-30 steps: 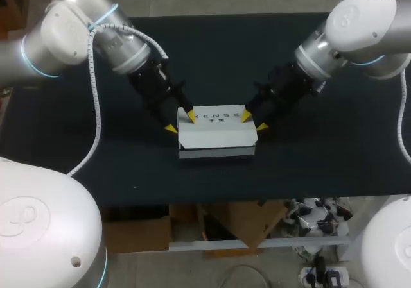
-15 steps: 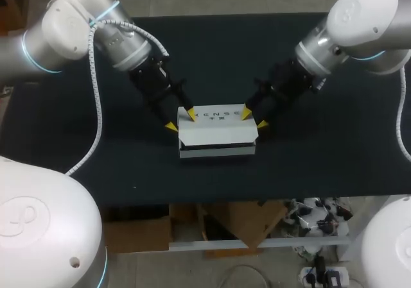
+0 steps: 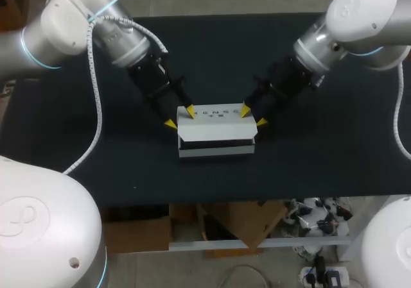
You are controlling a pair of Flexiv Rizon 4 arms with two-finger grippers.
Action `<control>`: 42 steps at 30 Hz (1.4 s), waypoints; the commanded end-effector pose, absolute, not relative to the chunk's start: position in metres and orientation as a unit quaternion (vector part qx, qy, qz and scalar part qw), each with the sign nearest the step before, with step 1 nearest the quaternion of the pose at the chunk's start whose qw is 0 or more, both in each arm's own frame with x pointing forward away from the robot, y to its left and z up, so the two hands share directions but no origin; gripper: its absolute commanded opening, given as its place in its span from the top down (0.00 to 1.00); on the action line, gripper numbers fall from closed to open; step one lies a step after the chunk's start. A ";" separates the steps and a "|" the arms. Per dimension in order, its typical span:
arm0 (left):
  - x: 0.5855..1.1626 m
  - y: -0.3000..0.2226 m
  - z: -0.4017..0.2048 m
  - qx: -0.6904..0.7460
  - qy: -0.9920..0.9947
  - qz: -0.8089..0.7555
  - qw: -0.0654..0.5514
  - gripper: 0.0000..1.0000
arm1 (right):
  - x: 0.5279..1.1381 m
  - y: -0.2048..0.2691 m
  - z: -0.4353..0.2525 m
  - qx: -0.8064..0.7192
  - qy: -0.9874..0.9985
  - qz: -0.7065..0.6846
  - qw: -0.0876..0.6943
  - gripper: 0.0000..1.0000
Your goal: Assemble the packaging by folding the flat box into shape, placing the metal phone stand inside, and closing the box properly
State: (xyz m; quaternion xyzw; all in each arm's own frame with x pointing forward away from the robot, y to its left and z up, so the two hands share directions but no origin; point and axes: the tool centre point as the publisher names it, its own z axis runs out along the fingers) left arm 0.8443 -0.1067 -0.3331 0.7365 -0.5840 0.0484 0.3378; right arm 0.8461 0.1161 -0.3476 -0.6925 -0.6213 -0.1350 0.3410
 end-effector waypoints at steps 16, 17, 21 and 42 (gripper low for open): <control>0.852 -0.112 -0.327 0.736 -0.581 0.038 0.345 0.48 | 0.853 0.123 -0.343 -0.690 -0.624 -0.126 0.345 0.53; 0.852 -0.112 -0.327 0.736 -0.580 0.038 0.345 0.48 | 0.853 0.123 -0.343 -0.690 -0.624 -0.126 0.344 0.53; 0.852 -0.111 -0.326 0.737 -0.579 0.038 0.347 0.48 | 0.854 0.123 -0.342 -0.690 -0.625 -0.125 0.344 0.52; 0.856 -0.110 -0.322 0.738 -0.574 0.031 0.353 0.49 | 0.857 0.124 -0.337 -0.691 -0.624 -0.121 0.344 0.52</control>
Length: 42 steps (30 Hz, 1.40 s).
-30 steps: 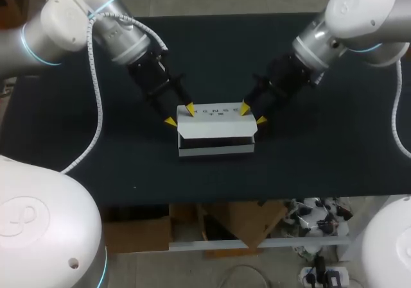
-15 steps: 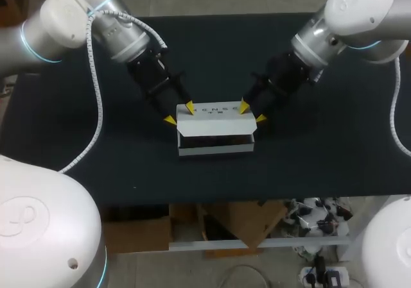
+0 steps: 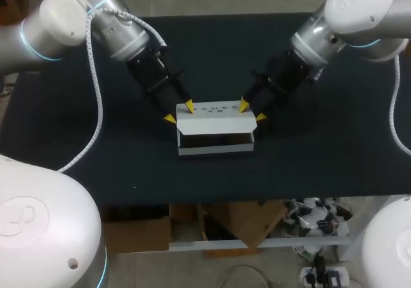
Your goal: Assemble the packaging by folding the flat box into shape, placing the metal phone stand inside, and closing the box properly
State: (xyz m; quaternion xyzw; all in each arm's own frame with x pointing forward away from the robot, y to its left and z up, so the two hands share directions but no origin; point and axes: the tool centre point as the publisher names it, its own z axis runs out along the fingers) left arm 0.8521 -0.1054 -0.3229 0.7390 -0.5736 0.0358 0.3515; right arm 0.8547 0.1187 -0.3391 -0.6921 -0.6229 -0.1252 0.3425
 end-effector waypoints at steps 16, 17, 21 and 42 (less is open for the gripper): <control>0.858 -0.109 -0.327 0.740 -0.570 0.024 0.356 0.49 | 0.857 0.124 -0.340 -0.690 -0.623 -0.116 0.348 0.51; 0.857 -0.110 -0.327 0.740 -0.571 0.023 0.356 0.49 | 0.857 0.124 -0.340 -0.691 -0.623 -0.116 0.348 0.51; 0.857 -0.110 -0.327 0.739 -0.570 0.022 0.357 0.49 | 0.857 0.124 -0.340 -0.691 -0.622 -0.115 0.349 0.51; 0.857 -0.109 -0.322 0.742 -0.566 0.016 0.360 0.50 | 0.859 0.125 -0.335 -0.691 -0.622 -0.113 0.352 0.51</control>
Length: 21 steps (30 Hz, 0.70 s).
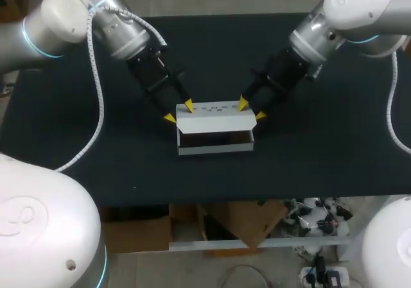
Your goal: Assemble the packaging by folding the flat box into shape, placing the metal phone stand inside, and closing the box properly
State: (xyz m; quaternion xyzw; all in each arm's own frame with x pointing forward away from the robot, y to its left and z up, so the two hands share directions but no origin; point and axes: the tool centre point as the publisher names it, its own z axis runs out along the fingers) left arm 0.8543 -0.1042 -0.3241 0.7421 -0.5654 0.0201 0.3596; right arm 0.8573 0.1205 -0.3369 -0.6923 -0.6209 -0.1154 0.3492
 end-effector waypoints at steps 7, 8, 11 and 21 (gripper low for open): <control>0.858 -0.109 -0.322 0.743 -0.565 0.014 0.360 0.50 | 0.861 0.125 -0.335 -0.690 -0.621 -0.111 0.354 0.51; 0.859 -0.109 -0.322 0.742 -0.565 0.013 0.360 0.50 | 0.861 0.125 -0.335 -0.690 -0.621 -0.111 0.355 0.52; 0.860 -0.109 -0.321 0.742 -0.565 0.012 0.360 0.51 | 0.862 0.125 -0.336 -0.690 -0.620 -0.110 0.356 0.51; 0.862 -0.110 -0.321 0.742 -0.564 0.009 0.363 0.51 | 0.863 0.125 -0.336 -0.690 -0.620 -0.107 0.358 0.51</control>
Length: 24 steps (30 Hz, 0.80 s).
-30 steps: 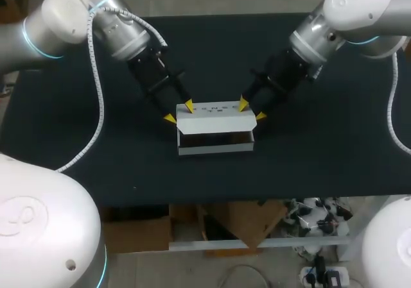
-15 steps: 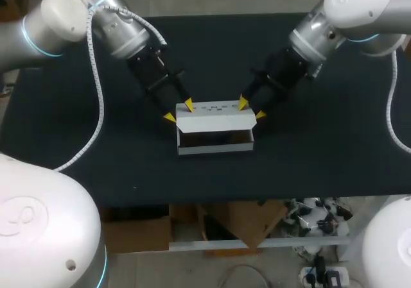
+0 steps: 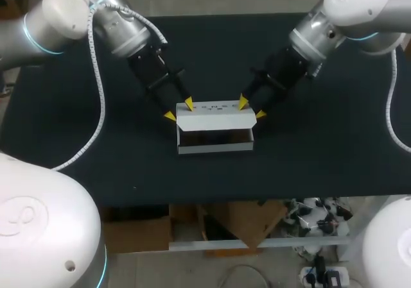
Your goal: Assemble the packaging by folding the flat box into shape, placing the metal phone stand inside, and closing the box properly
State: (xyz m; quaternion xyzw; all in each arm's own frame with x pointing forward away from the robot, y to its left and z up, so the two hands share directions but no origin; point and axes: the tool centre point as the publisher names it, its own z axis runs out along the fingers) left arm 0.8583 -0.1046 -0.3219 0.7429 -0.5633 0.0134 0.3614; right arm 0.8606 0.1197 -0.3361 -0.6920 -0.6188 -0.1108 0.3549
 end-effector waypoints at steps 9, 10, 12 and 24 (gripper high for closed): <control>0.863 -0.108 -0.321 0.743 -0.561 0.007 0.365 0.51 | 0.865 0.126 -0.335 -0.690 -0.618 -0.105 0.362 0.51; 0.863 -0.108 -0.320 0.743 -0.561 0.007 0.365 0.51 | 0.865 0.126 -0.335 -0.689 -0.618 -0.105 0.362 0.51; 0.863 -0.108 -0.320 0.743 -0.561 0.007 0.365 0.51 | 0.865 0.126 -0.335 -0.689 -0.618 -0.105 0.363 0.51; 0.864 -0.107 -0.319 0.745 -0.559 0.004 0.365 0.51 | 0.866 0.125 -0.335 -0.689 -0.616 -0.104 0.368 0.51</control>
